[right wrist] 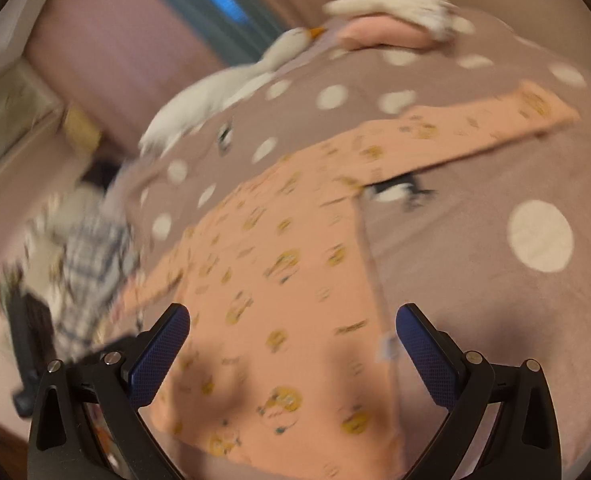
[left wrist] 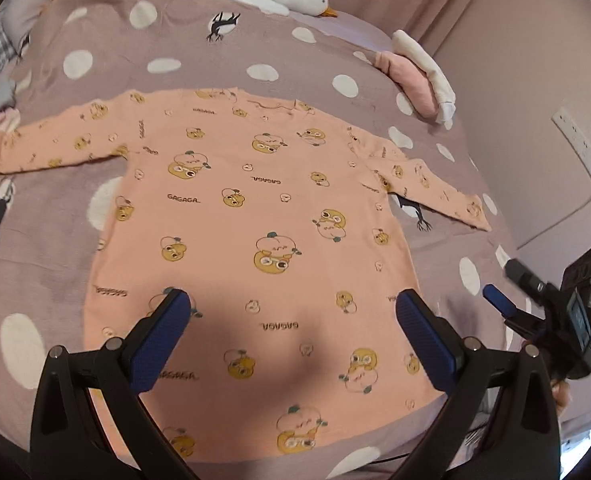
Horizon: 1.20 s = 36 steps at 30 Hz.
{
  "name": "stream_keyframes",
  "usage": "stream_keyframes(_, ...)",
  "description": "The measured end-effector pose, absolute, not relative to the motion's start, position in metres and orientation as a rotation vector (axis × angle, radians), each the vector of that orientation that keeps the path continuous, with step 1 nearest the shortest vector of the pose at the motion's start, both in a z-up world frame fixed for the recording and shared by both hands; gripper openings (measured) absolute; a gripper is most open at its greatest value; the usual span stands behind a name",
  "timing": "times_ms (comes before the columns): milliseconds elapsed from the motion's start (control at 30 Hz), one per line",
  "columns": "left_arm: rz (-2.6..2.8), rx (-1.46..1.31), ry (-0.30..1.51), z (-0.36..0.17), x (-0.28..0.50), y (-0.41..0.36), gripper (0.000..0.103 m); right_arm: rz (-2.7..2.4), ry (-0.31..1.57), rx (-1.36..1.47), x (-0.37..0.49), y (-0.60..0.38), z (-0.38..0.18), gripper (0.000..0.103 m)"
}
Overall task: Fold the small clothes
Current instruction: 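Reach the right tool to the sleeve cuff and close on it, then fold the held sleeve across the shirt body with the right tool, release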
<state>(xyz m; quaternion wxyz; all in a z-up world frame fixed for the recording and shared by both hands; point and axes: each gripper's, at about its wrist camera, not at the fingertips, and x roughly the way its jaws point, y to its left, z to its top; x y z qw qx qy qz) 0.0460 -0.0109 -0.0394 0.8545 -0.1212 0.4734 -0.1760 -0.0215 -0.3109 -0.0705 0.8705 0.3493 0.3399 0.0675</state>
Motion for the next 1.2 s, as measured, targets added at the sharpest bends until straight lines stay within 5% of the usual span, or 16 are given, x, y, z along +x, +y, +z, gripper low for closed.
stream_keyframes(433, -0.332, -0.312, 1.037, -0.051, 0.105, -0.024, 0.102, -0.145, 0.557, 1.082, 0.028, -0.488, -0.117, 0.101)
stream_keyframes(767, -0.314, -0.289, 1.050, -0.055, 0.135, -0.033, 0.102, -0.231, 0.504, 1.163, 0.070, -0.531, -0.144, 0.061)
stream_keyframes(933, -0.295, -0.288, 1.058, -0.060, 0.142, -0.030, 0.102, -0.312, 0.503, 1.134, 0.072, -0.550, -0.154, 0.014)
stream_keyframes(1200, -0.252, -0.312, 1.047, -0.059, 0.144, -0.006, 0.102, -0.363, 0.513, 0.894, 0.069, -0.531, -0.104, 0.009)
